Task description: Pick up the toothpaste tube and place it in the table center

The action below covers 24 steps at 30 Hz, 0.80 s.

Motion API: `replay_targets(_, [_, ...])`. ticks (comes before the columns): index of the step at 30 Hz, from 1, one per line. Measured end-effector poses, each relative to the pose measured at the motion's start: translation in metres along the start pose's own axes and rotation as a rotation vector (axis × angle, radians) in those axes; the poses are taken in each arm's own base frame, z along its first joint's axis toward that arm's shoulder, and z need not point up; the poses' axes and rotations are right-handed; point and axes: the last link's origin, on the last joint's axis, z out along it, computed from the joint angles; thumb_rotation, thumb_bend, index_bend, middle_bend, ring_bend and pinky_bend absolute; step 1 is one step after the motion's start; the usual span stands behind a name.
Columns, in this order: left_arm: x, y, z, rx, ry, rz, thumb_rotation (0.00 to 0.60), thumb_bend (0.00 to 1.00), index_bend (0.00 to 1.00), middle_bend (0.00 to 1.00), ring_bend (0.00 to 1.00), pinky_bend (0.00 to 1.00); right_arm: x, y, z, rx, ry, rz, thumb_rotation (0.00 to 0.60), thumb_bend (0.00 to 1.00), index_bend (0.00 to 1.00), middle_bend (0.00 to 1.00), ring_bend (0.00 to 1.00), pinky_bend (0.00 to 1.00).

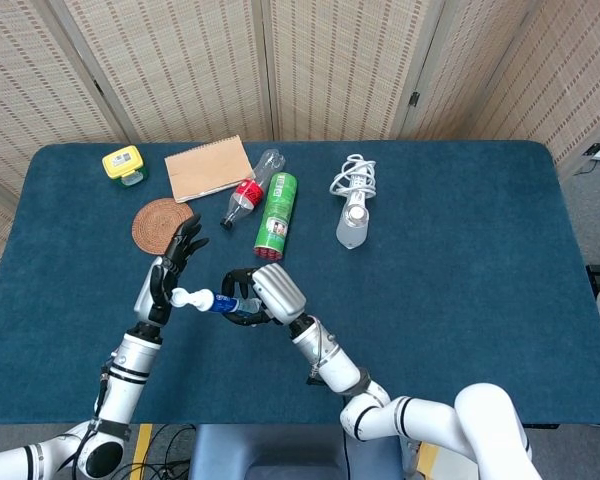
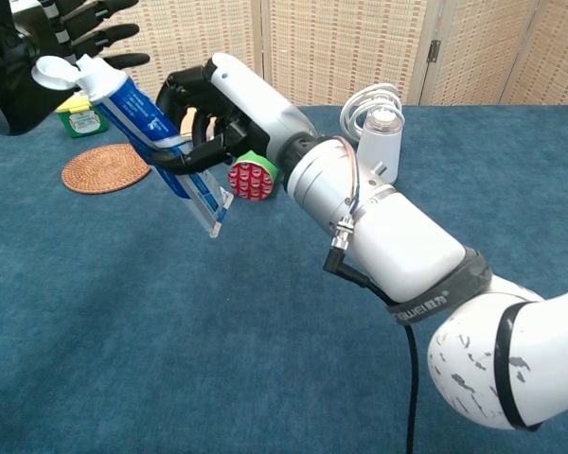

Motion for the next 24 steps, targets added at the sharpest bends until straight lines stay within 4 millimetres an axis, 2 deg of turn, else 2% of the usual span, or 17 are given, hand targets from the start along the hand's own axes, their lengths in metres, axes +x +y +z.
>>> replay_targets(9, [0.0045, -0.0035, 0.0006, -0.046, -0.031, 0.136, 0.000, 0.04, 0.00, 0.02, 0.00, 0.15, -0.0006, 0.0003, 0.0007, -0.037, -0.035, -0.033, 0.600, 0.55, 0.76, 0.67, 0.64, 0.73])
replay_targets(24, [0.0055, 0.0006, 0.0054, -0.079, -0.098, 0.179, 0.000, 0.03, 0.00, 0.01, 0.00, 0.15, 0.0023, -0.0011, 0.0045, -0.071, -0.086, -0.054, 0.600, 0.52, 0.76, 0.67, 0.65, 0.73])
